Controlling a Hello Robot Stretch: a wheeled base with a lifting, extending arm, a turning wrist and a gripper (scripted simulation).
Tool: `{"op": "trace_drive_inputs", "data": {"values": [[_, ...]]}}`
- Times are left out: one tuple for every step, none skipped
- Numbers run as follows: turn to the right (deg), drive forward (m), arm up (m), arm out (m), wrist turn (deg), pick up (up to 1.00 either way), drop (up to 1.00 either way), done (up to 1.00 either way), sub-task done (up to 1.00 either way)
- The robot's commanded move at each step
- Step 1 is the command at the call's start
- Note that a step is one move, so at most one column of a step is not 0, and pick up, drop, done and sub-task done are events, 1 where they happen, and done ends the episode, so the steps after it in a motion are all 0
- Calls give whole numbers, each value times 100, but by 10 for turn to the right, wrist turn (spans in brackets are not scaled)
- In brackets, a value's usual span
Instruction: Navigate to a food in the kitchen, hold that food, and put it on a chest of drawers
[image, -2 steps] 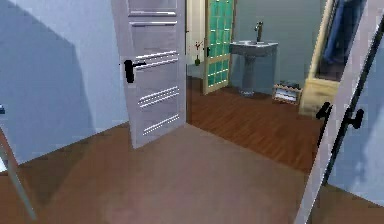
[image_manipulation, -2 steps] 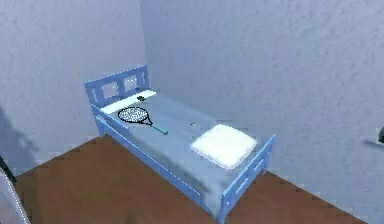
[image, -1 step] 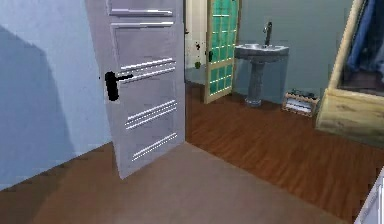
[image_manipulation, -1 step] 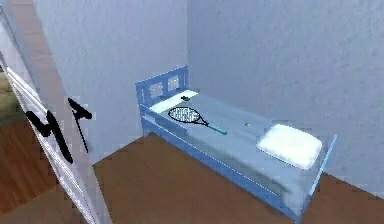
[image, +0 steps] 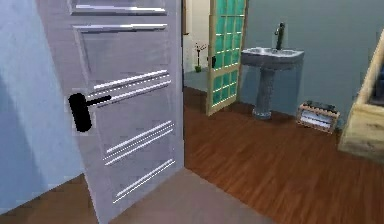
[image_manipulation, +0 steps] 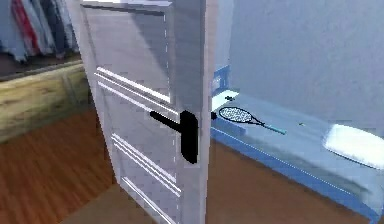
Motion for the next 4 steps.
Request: {"op": "trace_drive_inputs", "data": {"values": [[120, 0, 0, 0, 0, 0, 0, 0, 0], [30, 0, 0, 0, 0, 0, 0, 0, 0], [-450, 0, 0, 0, 0, 0, 0, 0, 0], [-150, 0, 0, 0, 0, 0, 0, 0, 0]]}}
